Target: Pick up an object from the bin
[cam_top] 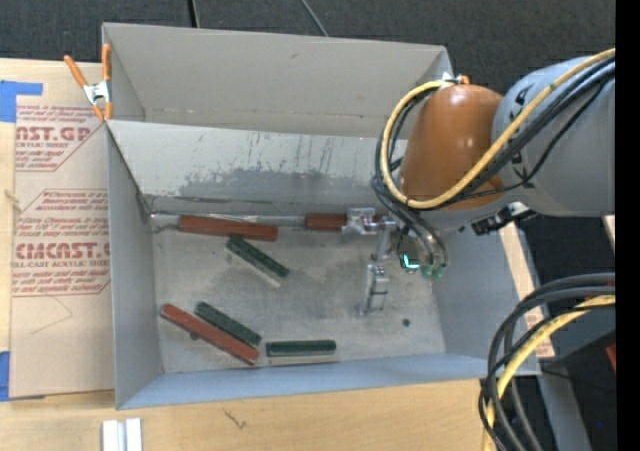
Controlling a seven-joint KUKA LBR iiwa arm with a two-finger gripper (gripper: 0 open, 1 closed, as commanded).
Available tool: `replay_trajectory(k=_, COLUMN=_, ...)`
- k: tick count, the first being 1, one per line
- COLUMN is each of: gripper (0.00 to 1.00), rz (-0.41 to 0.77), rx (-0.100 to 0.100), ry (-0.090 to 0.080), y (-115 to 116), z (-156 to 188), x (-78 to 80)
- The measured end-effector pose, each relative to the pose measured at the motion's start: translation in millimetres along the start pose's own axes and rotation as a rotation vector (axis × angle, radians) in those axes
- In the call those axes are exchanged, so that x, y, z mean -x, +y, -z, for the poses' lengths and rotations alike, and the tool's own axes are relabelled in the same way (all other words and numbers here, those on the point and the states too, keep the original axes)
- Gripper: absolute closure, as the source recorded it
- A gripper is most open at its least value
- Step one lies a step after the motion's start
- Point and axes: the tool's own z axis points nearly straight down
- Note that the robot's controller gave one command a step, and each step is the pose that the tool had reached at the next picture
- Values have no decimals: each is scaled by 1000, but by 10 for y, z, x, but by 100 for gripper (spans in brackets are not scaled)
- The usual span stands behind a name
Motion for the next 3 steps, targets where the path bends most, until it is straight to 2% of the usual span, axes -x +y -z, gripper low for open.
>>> replay_trajectory(k=1, gripper=0, rz=0, rx=0, ry=-7, y=-1, z=38, x=19)
replay_trajectory(k=2, gripper=100, rz=284, rx=0, ry=-6, y=611, z=-731, x=-251)
replay_trajectory(k=3, gripper=0, rz=283, rx=0, ry=-13, y=612, z=-722, x=-233)
